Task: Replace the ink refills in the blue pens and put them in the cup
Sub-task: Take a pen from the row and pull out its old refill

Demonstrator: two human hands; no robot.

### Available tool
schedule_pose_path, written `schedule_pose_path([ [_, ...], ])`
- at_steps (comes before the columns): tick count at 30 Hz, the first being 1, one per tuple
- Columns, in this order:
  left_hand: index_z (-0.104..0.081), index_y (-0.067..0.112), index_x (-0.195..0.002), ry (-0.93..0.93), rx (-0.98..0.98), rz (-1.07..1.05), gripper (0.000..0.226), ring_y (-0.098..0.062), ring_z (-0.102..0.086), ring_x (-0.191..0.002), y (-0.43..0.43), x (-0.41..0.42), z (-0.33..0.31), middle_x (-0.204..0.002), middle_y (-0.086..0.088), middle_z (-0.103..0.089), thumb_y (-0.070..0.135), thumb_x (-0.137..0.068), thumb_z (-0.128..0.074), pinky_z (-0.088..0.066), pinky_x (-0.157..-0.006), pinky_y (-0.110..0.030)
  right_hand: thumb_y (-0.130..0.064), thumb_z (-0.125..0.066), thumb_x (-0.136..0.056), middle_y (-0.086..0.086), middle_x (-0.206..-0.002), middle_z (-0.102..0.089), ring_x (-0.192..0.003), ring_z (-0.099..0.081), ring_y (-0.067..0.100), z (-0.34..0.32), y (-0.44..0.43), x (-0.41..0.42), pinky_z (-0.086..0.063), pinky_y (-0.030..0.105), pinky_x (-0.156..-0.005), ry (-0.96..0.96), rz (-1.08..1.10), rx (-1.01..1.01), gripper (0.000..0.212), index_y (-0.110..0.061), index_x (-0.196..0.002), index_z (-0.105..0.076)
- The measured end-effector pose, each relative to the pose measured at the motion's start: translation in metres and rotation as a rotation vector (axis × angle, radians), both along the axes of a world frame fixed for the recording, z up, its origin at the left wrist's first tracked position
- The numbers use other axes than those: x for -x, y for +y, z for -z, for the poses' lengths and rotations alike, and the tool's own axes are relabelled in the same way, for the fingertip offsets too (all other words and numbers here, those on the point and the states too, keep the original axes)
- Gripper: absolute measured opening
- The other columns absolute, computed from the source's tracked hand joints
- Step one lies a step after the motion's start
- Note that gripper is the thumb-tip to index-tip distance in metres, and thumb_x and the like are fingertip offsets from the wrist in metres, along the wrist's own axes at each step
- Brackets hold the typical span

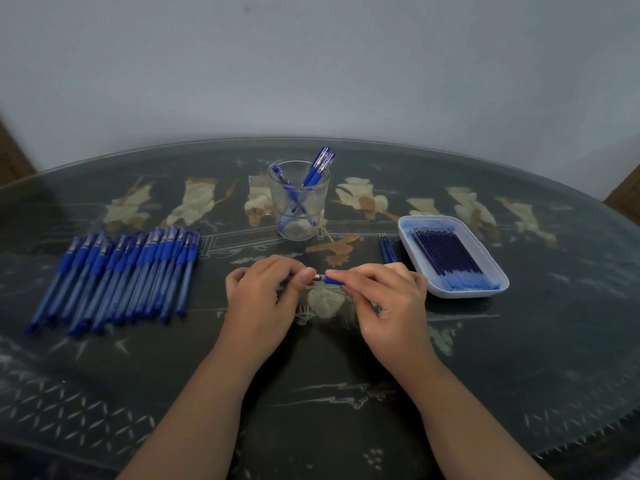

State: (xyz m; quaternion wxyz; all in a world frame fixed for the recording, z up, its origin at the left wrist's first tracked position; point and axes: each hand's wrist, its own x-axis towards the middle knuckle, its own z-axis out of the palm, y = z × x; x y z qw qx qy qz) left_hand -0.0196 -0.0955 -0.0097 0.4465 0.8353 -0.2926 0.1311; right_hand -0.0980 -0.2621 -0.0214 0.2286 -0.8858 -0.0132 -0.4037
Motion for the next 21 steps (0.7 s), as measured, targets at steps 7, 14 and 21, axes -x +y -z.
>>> schedule_pose_path([
  [7, -0.059, 0.042, -0.091, 0.071, 0.087, 0.082, 0.02, -0.001, -0.059, -0.099, 0.001, -0.0023, 0.0015, -0.101, 0.021, -0.061, 0.057, -0.084, -0.048, -0.044, -0.093, -0.054, -0.018, -0.065, -0.091, -0.021, -0.095, -0.066, -0.087, -0.056, 0.009, -0.001, 0.0005, -0.0003, -0.033, 0.034, -0.08, 0.002, 0.005, 0.009, 0.03, -0.039, -0.112, -0.072],
  [14, -0.059, 0.045, -0.096, 0.082, 0.104, 0.073, 0.023, 0.001, -0.058, -0.105, 0.0005, -0.0021, 0.0006, -0.107, 0.023, -0.061, 0.06, -0.08, -0.052, -0.043, -0.098, -0.053, -0.018, -0.067, -0.09, -0.021, -0.095, -0.066, -0.086, -0.056, 0.01, -0.001, 0.0005, 0.0, -0.034, 0.035, -0.08, -0.013, 0.012, 0.01, 0.03, -0.038, -0.112, -0.072],
  [21, -0.063, 0.04, -0.109, 0.108, 0.122, 0.073, 0.038, 0.008, -0.054, -0.11, 0.0025, -0.0009, -0.0015, -0.109, 0.023, -0.063, 0.062, -0.079, -0.064, -0.039, -0.102, -0.025, -0.017, -0.068, -0.09, -0.02, -0.095, -0.066, -0.086, -0.057, 0.01, -0.0007, 0.0002, 0.0001, -0.035, 0.038, -0.078, -0.01, 0.009, 0.014, 0.032, -0.038, -0.113, -0.072],
])
